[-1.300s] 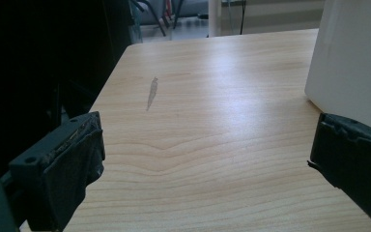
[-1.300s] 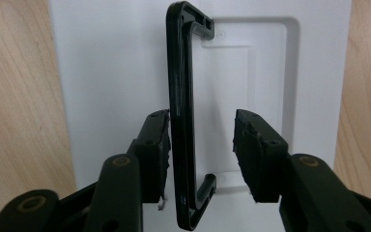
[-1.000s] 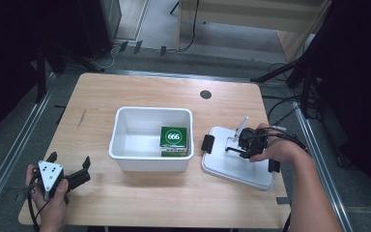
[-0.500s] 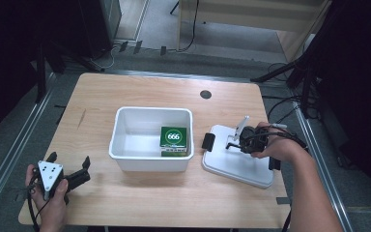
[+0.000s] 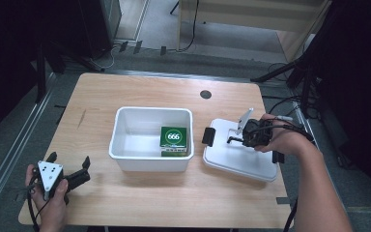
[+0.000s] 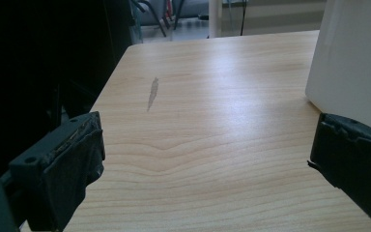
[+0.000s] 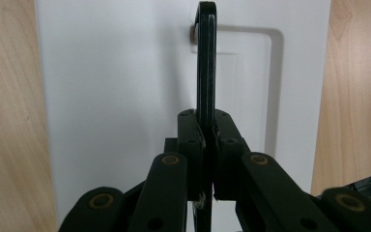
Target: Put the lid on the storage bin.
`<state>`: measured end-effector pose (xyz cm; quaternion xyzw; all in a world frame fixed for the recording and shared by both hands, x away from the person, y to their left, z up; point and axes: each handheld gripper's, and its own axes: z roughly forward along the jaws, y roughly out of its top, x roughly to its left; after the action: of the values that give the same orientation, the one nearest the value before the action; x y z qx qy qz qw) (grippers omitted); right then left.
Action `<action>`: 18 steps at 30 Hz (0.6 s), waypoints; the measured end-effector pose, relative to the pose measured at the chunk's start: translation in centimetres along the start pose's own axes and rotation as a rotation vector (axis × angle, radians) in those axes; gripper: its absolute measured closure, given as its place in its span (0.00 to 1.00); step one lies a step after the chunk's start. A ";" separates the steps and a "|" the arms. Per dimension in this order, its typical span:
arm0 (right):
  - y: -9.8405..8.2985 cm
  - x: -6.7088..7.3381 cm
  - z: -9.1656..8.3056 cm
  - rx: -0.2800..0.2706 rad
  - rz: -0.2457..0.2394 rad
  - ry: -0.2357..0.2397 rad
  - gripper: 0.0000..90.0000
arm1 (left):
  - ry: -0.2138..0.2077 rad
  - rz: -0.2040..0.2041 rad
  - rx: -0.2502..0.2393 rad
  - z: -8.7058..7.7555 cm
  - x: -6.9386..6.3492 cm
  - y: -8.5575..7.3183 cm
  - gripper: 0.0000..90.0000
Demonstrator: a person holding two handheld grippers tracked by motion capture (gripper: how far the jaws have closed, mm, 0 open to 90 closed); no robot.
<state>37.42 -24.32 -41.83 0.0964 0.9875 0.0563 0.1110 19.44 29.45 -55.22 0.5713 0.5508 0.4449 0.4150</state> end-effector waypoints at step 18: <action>0.7 -1.0 -5.0 -0.033 -0.037 -0.011 0.95 | 0.001 0.003 -0.001 0.0 0.0 0.0 0.00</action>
<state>37.31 -24.27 -36.68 0.0767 0.9875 0.0700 0.1189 19.43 29.43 -55.21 0.5718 0.5500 0.4462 0.4141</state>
